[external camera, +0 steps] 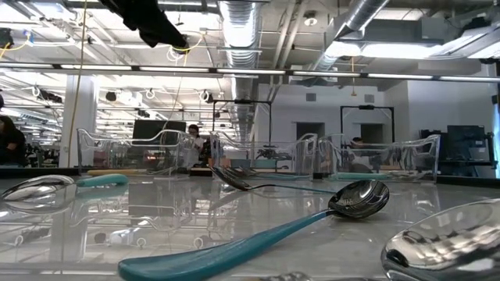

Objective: Sort silverware by color (type)
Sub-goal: Put the yellow spoon into the left transparent bin

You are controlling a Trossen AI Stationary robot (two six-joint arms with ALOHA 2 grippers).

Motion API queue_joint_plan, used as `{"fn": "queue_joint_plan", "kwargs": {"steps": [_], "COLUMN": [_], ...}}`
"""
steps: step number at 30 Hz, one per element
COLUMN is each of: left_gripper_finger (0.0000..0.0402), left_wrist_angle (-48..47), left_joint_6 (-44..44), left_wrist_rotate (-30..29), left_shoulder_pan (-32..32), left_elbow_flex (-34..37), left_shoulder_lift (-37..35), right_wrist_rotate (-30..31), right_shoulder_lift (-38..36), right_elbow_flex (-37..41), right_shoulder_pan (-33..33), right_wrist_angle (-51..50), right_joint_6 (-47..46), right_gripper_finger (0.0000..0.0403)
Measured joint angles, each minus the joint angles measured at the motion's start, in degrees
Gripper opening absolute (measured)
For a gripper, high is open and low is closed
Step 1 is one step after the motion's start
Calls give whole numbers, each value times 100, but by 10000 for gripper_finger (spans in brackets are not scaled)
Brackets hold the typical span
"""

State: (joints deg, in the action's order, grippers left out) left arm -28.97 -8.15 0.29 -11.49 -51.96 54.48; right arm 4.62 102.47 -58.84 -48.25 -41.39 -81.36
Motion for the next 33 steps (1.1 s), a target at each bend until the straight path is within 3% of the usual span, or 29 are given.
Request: {"fn": "queue_joint_plan", "kwargs": {"steps": [4,9,14,18,22,27,33], "left_gripper_finger": [116,116,116,116,116,116,116], "left_wrist_angle": [0,2,2,69,335,1058,2003], "left_joint_6": [87,248,602,1061,853,-192,-1449], "left_wrist_rotate": [-1,-1,125,638,1247,1216,350], "left_shoulder_pan": [0,0,0,-11,34,369,864], "left_elbow_flex": [0,0,0,0,2,2,2], "left_shoulder_lift": [0,0,0,28,255,791,1463], "right_wrist_rotate": [71,110,153,224,243,-606,-2445], "right_shoulder_lift": [71,35,-182,-669,-1310,-1885,-2042], "right_elbow_flex": [-40,-34,-3,22,8,-3,-3], "right_shoulder_pan": [0,45,278,718,1399,2690,4424], "right_wrist_angle": [95,81,-67,-587,-604,240,1475], "right_joint_6": [352,470,1122,1759,2915,4092,4376], "right_gripper_finger": [156,66,63,62,60,57,57]}}
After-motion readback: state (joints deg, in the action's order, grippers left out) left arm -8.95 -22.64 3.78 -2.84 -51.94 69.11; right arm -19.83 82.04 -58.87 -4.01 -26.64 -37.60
